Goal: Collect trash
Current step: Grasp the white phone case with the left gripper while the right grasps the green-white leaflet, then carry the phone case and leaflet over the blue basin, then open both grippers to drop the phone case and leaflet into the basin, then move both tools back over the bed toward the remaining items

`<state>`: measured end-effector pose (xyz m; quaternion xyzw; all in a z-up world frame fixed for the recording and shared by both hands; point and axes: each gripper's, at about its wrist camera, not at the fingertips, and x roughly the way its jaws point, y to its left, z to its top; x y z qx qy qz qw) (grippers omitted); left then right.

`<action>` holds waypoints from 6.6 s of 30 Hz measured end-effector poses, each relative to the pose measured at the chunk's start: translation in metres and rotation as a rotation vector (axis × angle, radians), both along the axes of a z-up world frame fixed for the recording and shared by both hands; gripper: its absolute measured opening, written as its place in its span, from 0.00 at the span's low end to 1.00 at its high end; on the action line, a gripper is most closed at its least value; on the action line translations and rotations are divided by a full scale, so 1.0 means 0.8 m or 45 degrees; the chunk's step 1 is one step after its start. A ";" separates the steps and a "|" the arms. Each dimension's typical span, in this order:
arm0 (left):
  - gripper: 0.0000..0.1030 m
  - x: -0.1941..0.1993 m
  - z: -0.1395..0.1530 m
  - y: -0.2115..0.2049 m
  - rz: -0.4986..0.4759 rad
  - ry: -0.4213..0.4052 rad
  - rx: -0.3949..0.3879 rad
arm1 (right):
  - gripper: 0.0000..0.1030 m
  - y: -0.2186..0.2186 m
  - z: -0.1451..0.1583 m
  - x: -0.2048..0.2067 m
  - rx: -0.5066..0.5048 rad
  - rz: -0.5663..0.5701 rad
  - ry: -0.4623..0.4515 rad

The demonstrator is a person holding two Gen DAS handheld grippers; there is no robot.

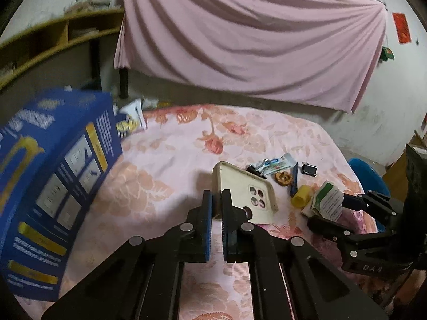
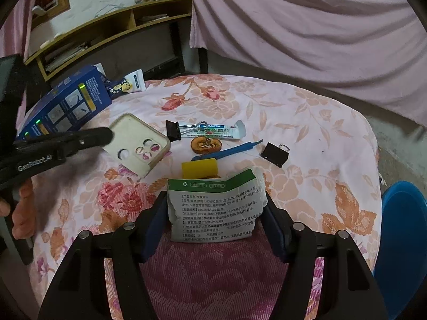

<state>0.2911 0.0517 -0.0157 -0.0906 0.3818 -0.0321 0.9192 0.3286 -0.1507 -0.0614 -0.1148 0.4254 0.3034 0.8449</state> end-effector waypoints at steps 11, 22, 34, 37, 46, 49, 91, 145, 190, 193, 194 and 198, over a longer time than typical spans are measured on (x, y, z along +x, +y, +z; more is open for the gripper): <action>0.04 -0.022 0.043 -0.030 -0.013 -0.165 0.116 | 0.59 -0.033 0.023 -0.017 0.133 -0.075 -0.070; 0.04 -0.051 0.114 -0.081 -0.033 -0.478 0.141 | 0.59 -0.099 0.093 -0.058 0.367 -0.196 -0.469; 0.04 -0.074 0.181 -0.186 -0.207 -0.755 0.157 | 0.60 -0.191 0.143 -0.095 0.561 -0.429 -0.839; 0.04 -0.072 0.190 -0.216 -0.263 -0.793 0.158 | 0.60 -0.216 0.149 -0.104 0.588 -0.511 -0.919; 0.04 -0.055 0.190 -0.313 -0.426 -0.805 0.182 | 0.60 -0.290 0.149 -0.114 0.581 -0.747 -0.989; 0.04 -0.047 0.183 -0.337 -0.458 -0.788 0.170 | 0.60 -0.313 0.144 -0.117 0.574 -0.804 -0.970; 0.04 0.068 0.039 -0.448 -0.573 -0.118 0.068 | 0.60 -0.412 0.055 -0.046 0.302 -1.115 -0.335; 0.96 0.014 0.134 -0.283 -0.198 -0.542 -0.050 | 1.00 -0.369 0.103 -0.054 0.509 -0.973 -0.632; 0.97 -0.028 0.066 -0.025 0.153 -0.507 0.131 | 1.00 -0.091 0.105 -0.027 0.348 -0.413 -0.846; 0.97 -0.011 0.050 -0.028 0.125 -0.417 0.138 | 1.00 -0.086 0.097 -0.014 0.312 -0.414 -0.754; 0.97 -0.003 0.043 -0.028 0.114 -0.369 0.138 | 1.00 -0.085 0.094 -0.010 0.300 -0.413 -0.725; 0.96 0.023 0.018 -0.029 0.057 -0.213 0.111 | 0.98 -0.081 0.078 0.014 0.245 -0.416 -0.567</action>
